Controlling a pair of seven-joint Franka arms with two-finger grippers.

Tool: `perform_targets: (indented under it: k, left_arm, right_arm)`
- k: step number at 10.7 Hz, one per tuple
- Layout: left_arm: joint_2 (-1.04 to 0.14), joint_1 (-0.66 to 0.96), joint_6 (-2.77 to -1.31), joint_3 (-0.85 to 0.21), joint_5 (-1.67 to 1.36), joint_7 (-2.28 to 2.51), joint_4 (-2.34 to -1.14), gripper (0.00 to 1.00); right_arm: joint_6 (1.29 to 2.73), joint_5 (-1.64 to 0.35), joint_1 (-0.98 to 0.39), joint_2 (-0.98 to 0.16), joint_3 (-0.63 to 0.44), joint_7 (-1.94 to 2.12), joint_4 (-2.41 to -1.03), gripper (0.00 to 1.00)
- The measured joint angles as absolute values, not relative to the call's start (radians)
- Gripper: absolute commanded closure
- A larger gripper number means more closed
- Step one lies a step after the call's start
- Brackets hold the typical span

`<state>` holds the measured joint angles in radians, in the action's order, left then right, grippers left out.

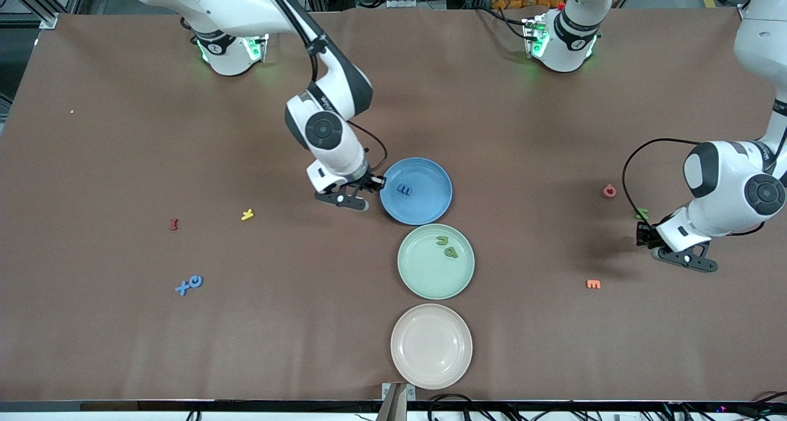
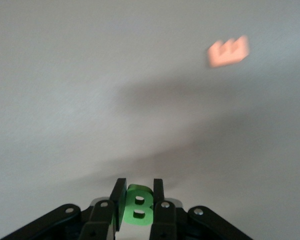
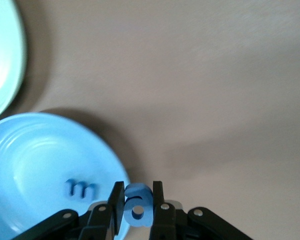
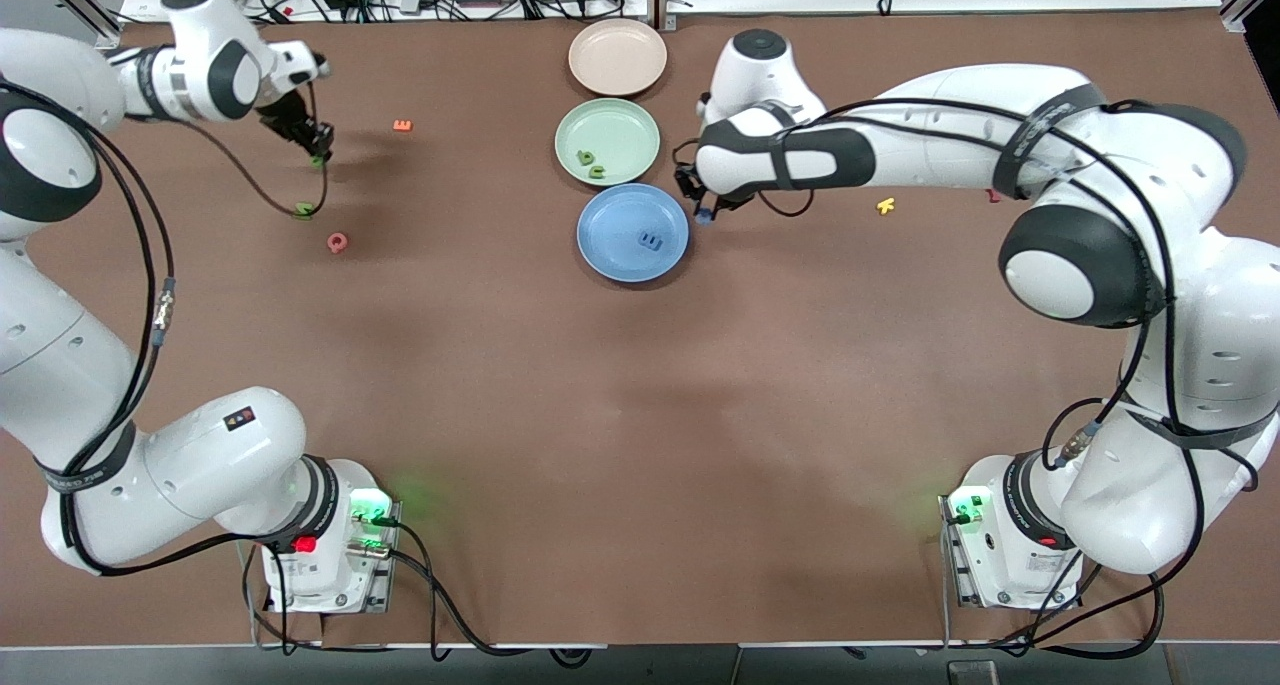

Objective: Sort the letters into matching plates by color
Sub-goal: 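Release the a on the blue plate while the left gripper drops B on green plate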

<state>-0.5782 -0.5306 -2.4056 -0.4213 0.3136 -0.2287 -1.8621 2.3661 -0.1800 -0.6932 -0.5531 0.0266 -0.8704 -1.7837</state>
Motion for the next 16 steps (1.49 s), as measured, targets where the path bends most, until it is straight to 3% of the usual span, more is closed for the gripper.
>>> perform_targets:
  k: [4,6,8,16]
  left_arm:
    - [-0.539,-0.282,-2.306,-0.434,0.284,0.259,-1.773,1.00]
    - [-0.540,-0.155,-2.298,-0.433,0.284,0.520,-1.740,1.00]
    - [-0.549,-0.070,-2.295,-0.430,0.284,0.737,-1.716,1.00]
    - [-0.685,0.183,-2.294,-0.404,0.283,1.334,-1.574,1.00]
  right_arm:
    - [2.308,-0.180,-0.769,-0.626,0.027,-0.963,-1.655,0.78]
    - [2.303,-0.180,-0.776,-0.652,0.026,-0.984,-1.618,0.72]
    - [2.302,-0.180,-0.776,-0.671,0.025,-0.990,-1.593,0.00]
    - [2.242,-0.180,-0.732,-0.691,0.007,-0.930,-1.557,0.00]
